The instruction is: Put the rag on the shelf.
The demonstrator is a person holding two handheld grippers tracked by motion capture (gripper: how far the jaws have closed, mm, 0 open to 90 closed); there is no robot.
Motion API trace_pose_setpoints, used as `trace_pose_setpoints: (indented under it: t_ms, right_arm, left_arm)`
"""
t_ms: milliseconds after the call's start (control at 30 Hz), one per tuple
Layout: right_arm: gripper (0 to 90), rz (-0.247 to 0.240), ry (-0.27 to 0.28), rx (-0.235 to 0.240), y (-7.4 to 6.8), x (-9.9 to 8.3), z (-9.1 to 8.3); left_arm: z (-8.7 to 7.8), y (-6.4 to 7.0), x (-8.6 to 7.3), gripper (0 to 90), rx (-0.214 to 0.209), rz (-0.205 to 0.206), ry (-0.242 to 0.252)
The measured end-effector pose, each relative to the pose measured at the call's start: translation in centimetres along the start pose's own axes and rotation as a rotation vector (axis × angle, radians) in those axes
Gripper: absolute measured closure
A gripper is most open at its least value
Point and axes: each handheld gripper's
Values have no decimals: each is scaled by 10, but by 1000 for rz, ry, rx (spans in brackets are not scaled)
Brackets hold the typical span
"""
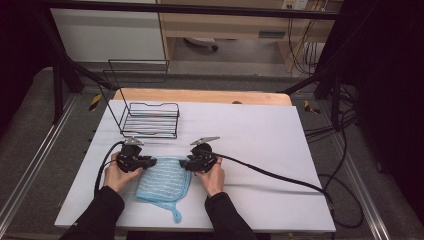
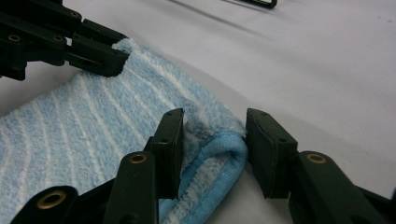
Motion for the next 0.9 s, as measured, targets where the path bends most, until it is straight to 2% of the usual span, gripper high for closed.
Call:
trace_pose_setpoints:
  t_ms: [433,600,900]
  right_arm:
    - [720,61,-30,52,0,-2,4]
    - [768,83,-38,58,1,-1,4]
    - [784,71,-15,56,-3,1,-4]
  left_arm:
    - [0,0,-1,733,0,-6,8]
    - [-1,-4,-2,783,-35,-38,17]
    - [-8,-6,-2,814,-59,-63,55]
Point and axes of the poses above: each handheld gripper's, and its own axes: z roughly forward along the jaws, x roughly out of its top, y roughly to its right, and after that the axes turned 4 degrees about z, right-handed
